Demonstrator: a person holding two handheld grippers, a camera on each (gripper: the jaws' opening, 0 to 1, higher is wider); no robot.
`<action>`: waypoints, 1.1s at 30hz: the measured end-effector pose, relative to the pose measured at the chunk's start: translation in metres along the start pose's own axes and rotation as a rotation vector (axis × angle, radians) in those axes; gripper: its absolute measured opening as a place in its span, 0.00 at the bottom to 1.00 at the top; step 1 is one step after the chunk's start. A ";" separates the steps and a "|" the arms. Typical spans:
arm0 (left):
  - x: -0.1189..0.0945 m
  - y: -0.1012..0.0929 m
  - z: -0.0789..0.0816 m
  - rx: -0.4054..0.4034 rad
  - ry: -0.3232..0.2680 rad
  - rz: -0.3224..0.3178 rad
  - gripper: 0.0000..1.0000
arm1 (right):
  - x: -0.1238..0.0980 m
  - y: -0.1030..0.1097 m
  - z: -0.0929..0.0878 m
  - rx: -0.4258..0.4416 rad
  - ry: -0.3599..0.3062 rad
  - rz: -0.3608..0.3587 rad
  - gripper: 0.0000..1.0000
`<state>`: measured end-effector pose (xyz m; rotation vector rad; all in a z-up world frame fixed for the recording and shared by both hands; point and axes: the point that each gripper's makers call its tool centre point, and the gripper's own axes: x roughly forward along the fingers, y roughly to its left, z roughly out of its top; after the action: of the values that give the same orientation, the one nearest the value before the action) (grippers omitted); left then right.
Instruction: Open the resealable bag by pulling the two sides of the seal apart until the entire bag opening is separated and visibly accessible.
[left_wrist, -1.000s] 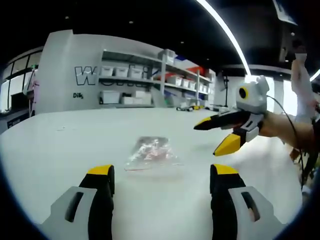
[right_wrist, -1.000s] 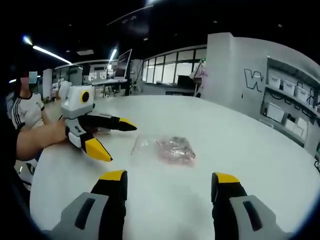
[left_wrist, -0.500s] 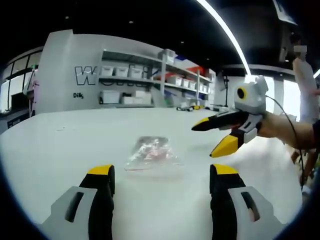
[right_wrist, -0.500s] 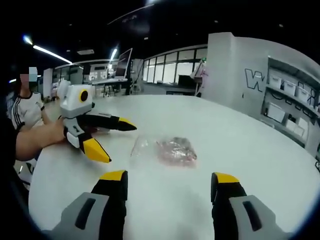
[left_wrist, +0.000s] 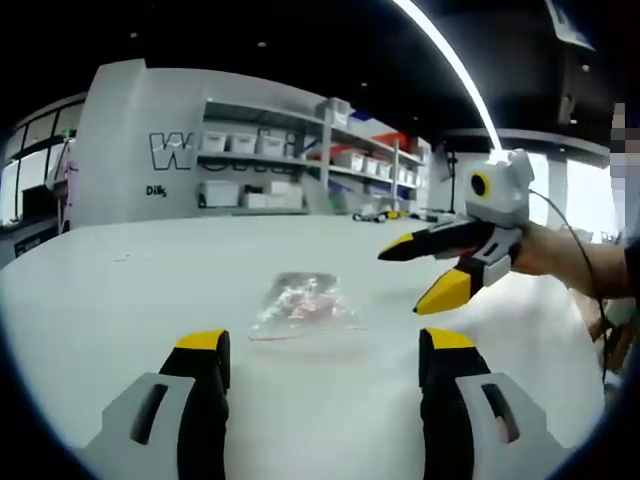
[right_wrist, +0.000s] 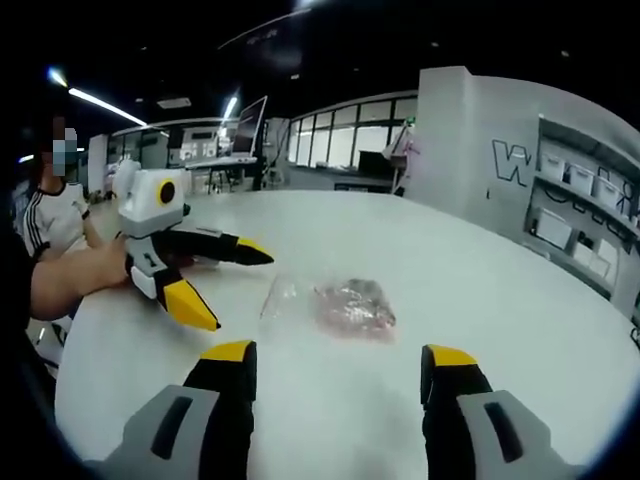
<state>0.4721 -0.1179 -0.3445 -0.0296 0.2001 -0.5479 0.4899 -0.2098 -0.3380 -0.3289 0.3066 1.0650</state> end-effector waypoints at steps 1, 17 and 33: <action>0.000 0.000 0.000 0.000 0.000 0.000 0.76 | 0.000 0.000 0.001 0.002 -0.002 0.000 0.66; 0.000 0.001 0.000 0.000 0.001 0.001 0.76 | 0.008 -0.002 0.001 0.002 0.000 0.007 0.65; 0.000 0.001 -0.001 0.003 0.004 0.004 0.76 | 0.011 -0.003 0.001 0.001 0.001 0.009 0.64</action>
<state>0.4726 -0.1174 -0.3453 -0.0249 0.2031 -0.5442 0.4978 -0.2017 -0.3415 -0.3275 0.3092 1.0738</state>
